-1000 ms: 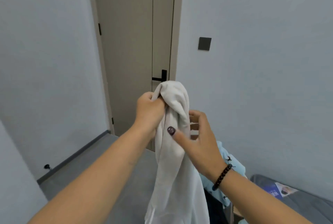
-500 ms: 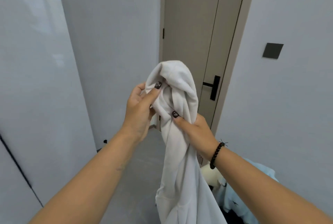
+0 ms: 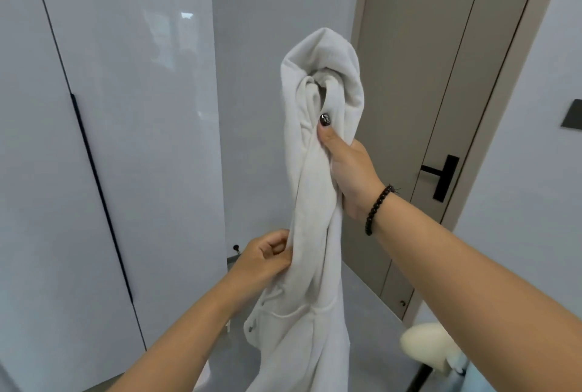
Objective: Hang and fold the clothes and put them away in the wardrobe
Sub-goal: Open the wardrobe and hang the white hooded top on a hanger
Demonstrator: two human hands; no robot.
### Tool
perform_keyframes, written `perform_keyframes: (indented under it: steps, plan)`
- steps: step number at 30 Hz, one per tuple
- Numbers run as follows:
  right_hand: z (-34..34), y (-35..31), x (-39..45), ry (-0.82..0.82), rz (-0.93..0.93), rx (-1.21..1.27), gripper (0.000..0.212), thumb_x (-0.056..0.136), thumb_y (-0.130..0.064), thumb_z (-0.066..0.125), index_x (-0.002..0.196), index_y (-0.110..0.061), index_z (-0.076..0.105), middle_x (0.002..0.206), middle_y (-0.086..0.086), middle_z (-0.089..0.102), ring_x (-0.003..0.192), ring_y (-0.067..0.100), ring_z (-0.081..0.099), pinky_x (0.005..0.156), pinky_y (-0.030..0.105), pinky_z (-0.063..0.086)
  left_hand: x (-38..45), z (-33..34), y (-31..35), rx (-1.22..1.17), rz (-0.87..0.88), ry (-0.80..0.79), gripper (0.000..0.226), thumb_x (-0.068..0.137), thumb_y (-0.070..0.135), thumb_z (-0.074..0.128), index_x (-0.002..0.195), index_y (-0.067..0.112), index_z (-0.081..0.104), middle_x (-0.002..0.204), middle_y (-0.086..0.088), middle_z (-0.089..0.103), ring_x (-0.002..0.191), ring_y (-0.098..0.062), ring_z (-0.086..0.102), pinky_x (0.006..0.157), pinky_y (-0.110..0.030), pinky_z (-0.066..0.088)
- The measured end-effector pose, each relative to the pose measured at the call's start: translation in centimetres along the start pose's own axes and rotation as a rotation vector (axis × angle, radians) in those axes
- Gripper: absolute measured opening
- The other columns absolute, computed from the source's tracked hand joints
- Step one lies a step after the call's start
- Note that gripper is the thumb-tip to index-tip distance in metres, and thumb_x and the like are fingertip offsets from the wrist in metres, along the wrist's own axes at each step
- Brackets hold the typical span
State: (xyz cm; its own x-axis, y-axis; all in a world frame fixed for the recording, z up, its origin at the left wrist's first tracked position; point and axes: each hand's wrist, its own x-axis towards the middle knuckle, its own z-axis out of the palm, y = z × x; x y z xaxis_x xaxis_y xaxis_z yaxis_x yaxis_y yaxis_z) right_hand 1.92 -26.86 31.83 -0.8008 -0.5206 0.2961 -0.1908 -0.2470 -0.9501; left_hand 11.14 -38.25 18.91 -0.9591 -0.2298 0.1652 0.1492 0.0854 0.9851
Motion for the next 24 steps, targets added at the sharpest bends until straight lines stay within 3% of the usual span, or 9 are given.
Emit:
perform_keyframes:
  steps: [4, 8, 12, 15, 17, 20, 24]
  plan:
    - [3.6, 1.7, 1.9, 0.009, 0.078, -0.055, 0.043, 0.089, -0.051, 0.057, 0.114, -0.017, 0.065, 0.101, -0.001, 0.074, 0.093, 0.015, 0.070, 0.084, 0.033, 0.055, -0.8, -3.1, 0.6, -0.005, 0.011, 0.166, 0.018, 0.093, 0.004, 0.056, 0.097, 0.011, 0.072, 0.097, -0.013, 0.072, 0.083, -0.018, 0.066, 0.075, -0.032, 0.053]
    - [6.4, 5.5, 3.6, 0.037, 0.204, -0.101, 0.050, 0.088, -0.057, 0.053, 0.116, -0.018, 0.063, 0.105, -0.004, 0.071, 0.096, 0.013, 0.067, 0.084, 0.029, 0.053, -0.9, -7.1, 0.6, -0.220, -0.024, 0.344, 0.017, 0.092, 0.015, 0.060, 0.079, 0.014, 0.071, 0.077, -0.013, 0.065, 0.073, -0.025, 0.056, 0.066, -0.034, 0.044]
    - [9.5, 10.8, 3.5, -0.036, 0.433, -0.246, 0.055, 0.084, -0.070, 0.044, 0.106, -0.023, 0.063, 0.101, -0.006, 0.068, 0.099, 0.016, 0.063, 0.096, 0.035, 0.047, -1.2, -10.7, 1.1, -0.460, -0.032, 0.401, 0.022, 0.098, 0.020, 0.053, 0.099, 0.007, 0.070, 0.096, -0.015, 0.073, 0.086, -0.028, 0.068, 0.078, -0.037, 0.053]
    - [12.6, 15.4, 1.9, -0.098, 0.594, -0.071, 0.074, 0.064, -0.077, 0.060, 0.115, -0.023, 0.063, 0.111, 0.003, 0.069, 0.103, 0.021, 0.066, 0.098, 0.040, 0.049, -1.5, -13.8, 1.2, -0.561, -0.033, 0.412, 0.029, 0.098, 0.028, 0.051, 0.104, 0.004, 0.067, 0.097, -0.019, 0.072, 0.088, -0.029, 0.069, 0.087, -0.043, 0.054]
    - [14.8, 17.6, 0.4, -0.115, 0.617, 0.125, 0.057, 0.073, -0.056, 0.071, 0.115, -0.018, 0.063, 0.116, 0.013, 0.067, 0.107, 0.028, 0.065, 0.098, 0.045, 0.049, -1.9, -15.8, 1.0, -0.538, -0.040, 0.425, 0.030, 0.098, 0.029, 0.051, 0.103, 0.004, 0.067, 0.094, -0.018, 0.072, 0.087, -0.031, 0.069, 0.087, -0.045, 0.053]
    - [17.7, 19.0, -0.3, -0.025, 0.610, 0.303, 0.037, 0.086, -0.019, 0.067, 0.119, -0.003, 0.061, 0.111, 0.021, 0.068, 0.105, 0.035, 0.065, 0.093, 0.049, 0.051, -2.9, -19.1, 0.3, -0.473, -0.049, 0.441, 0.028, 0.097, 0.028, 0.053, 0.098, 0.005, 0.068, 0.091, -0.015, 0.072, 0.085, -0.027, 0.069, 0.085, -0.043, 0.053]
    - [21.2, 18.0, 1.5, 0.073, 0.511, 0.444, 0.027, 0.088, -0.006, 0.062, 0.114, -0.001, 0.063, 0.108, 0.019, 0.069, 0.100, 0.033, 0.067, 0.087, 0.048, 0.054, -4.8, -23.9, -2.6, -0.263, -0.001, 0.554, 0.029, 0.089, 0.038, 0.064, 0.087, 0.010, 0.068, 0.094, -0.014, 0.067, 0.090, -0.028, 0.061, 0.087, -0.043, 0.047]
